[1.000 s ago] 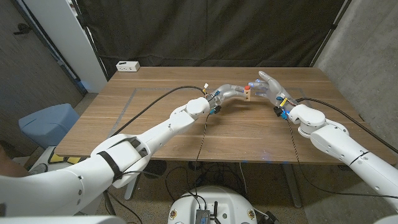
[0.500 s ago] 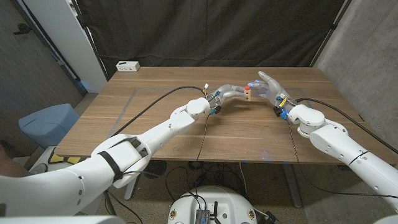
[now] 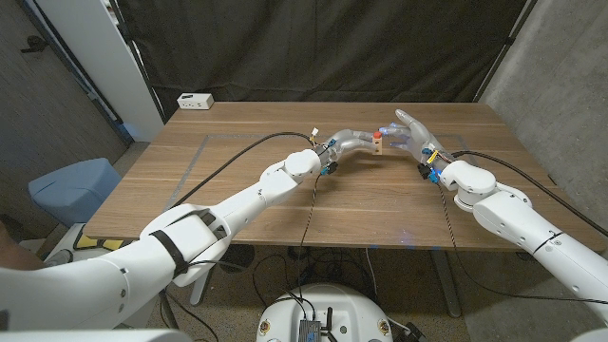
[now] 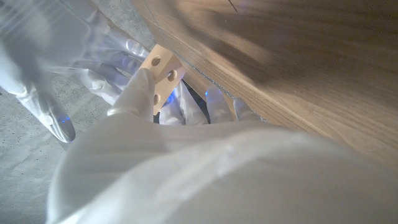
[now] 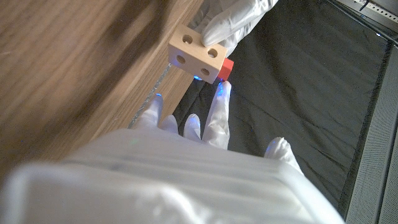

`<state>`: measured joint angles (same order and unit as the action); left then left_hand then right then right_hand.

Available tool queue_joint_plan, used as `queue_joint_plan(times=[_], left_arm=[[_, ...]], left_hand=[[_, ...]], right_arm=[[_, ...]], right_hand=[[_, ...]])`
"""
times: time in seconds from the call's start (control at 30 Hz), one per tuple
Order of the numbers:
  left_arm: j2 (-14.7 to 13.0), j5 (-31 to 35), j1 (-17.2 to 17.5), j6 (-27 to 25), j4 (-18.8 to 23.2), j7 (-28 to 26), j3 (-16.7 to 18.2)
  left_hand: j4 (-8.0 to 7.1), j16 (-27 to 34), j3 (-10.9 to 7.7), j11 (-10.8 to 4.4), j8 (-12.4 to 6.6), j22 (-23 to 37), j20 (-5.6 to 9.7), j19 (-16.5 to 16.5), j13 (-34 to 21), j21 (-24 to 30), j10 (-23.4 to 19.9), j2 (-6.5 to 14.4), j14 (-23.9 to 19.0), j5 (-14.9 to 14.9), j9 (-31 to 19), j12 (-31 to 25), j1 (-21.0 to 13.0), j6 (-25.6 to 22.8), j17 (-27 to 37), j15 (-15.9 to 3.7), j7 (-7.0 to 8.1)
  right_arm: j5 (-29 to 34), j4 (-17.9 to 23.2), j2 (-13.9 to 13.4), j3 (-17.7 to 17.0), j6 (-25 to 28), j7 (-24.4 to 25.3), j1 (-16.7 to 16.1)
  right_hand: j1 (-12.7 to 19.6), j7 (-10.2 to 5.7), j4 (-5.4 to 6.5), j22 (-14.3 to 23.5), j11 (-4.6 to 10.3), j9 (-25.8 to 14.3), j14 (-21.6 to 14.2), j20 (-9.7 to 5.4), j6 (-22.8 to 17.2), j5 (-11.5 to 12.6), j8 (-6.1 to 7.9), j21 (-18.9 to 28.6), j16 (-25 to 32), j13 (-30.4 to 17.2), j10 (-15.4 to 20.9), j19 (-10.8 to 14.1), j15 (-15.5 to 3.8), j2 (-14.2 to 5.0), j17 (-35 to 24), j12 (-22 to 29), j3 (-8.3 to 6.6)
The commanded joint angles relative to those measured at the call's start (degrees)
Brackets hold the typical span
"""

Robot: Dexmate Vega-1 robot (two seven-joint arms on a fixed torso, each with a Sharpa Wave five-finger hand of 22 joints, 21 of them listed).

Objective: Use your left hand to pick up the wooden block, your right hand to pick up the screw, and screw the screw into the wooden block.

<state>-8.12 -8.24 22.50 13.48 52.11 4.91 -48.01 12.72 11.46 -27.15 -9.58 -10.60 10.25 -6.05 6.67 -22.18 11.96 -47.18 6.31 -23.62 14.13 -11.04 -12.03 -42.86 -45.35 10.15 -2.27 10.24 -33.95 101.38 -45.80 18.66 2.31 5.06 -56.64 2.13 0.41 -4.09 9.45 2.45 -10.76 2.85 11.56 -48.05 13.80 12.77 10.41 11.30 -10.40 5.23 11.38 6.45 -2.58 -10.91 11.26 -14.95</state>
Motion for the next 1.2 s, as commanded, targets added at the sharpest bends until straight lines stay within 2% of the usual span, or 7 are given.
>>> queue_joint_plan(times=[0.03,0.63,1.2], left_arm=[[-0.22,-0.07,0.18,0.08,0.50,0.08,0.06],[-0.52,-0.02,0.56,-0.15,1.42,0.14,0.03],[-0.38,0.04,0.64,-0.21,1.37,-0.10,0.00]], left_hand=[[-3.45,-0.10,-2.98,-0.12,-0.76,0.31,-0.05,0.57,-0.34,-0.01,-0.30,1.23,-0.30,0.30,-0.25,-0.27,0.60,-5.00,-0.01,0.01,-3.77],[-3.41,-0.10,-2.98,-0.14,-0.77,0.31,-0.05,0.55,-0.34,-0.02,-0.20,1.21,-0.31,0.31,-0.25,-0.23,0.57,-5.03,-0.01,0.08,-3.81],[-3.44,-0.09,-3.02,-0.11,-0.72,0.31,-0.06,0.55,-0.35,-0.01,-0.25,1.22,-0.39,0.32,-0.25,-0.26,0.62,-4.89,-0.02,0.06,-3.79]], right_arm=[[-0.11,1.35,-0.62,-0.40,0.66,0.66,-0.89],[-0.28,3.09,-1.31,-0.92,0.86,1.14,-2.26],[-0.28,3.43,-0.93,-0.86,0.04,1.13,-2.82]], right_hand=[[0.17,0.15,0.28,0.15,0.03,-0.28,-0.71,0.26,-1.16,0.38,0.55,0.47,0.60,-0.10,0.84,0.58,0.16,-0.35,-0.13,0.53,-0.22],[0.60,0.73,0.26,0.14,-0.05,-0.26,-1.93,0.19,-4.97,0.62,1.33,0.56,0.80,-0.08,3.27,1.53,-0.24,-0.61,-0.02,0.85,-0.31],[0.93,1.03,0.19,0.14,-0.39,-0.26,-2.62,-0.09,-6.38,0.75,1.42,0.58,0.87,-0.08,4.47,2.06,-0.46,-0.79,0.03,0.88,-0.42]])
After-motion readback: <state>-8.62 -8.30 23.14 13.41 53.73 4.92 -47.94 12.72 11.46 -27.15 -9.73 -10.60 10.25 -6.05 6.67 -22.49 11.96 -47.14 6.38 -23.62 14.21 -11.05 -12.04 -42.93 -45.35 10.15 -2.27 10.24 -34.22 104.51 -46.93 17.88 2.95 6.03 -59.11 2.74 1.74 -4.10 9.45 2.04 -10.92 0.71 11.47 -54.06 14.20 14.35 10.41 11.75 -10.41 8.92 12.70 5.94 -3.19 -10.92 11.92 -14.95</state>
